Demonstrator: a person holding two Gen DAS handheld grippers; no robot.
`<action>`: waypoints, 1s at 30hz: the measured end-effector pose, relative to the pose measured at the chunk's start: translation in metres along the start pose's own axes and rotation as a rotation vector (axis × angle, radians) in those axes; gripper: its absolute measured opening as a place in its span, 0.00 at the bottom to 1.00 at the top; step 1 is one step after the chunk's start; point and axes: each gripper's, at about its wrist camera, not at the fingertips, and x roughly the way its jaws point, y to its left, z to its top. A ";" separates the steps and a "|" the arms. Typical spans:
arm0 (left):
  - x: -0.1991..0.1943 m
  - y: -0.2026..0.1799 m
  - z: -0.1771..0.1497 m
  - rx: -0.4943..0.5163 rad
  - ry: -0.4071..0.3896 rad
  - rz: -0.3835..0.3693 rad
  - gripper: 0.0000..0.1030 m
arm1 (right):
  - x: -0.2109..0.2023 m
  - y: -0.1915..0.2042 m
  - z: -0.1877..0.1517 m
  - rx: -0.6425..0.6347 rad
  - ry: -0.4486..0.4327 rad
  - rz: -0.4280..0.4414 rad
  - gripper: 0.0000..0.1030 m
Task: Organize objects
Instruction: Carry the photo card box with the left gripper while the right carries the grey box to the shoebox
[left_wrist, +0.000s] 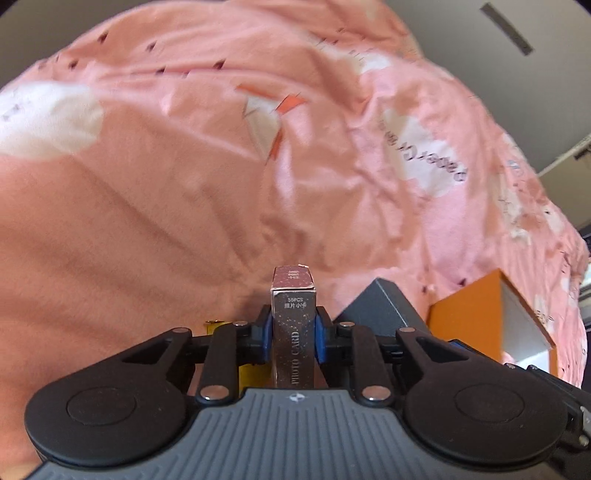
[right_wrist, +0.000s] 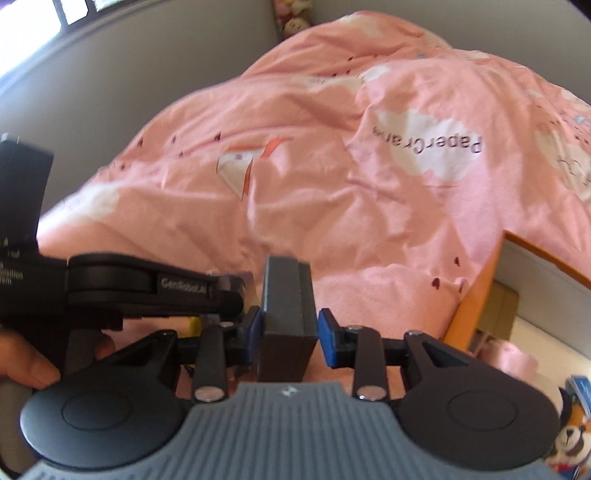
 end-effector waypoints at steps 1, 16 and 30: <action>-0.010 -0.004 -0.001 0.020 -0.020 -0.015 0.24 | -0.011 -0.002 -0.003 0.024 -0.024 0.005 0.33; -0.112 -0.114 -0.051 0.371 0.014 -0.382 0.24 | -0.178 -0.066 -0.094 0.391 -0.327 -0.197 0.33; -0.058 -0.163 -0.109 0.570 0.185 -0.327 0.24 | -0.163 -0.093 -0.143 0.447 -0.247 -0.321 0.33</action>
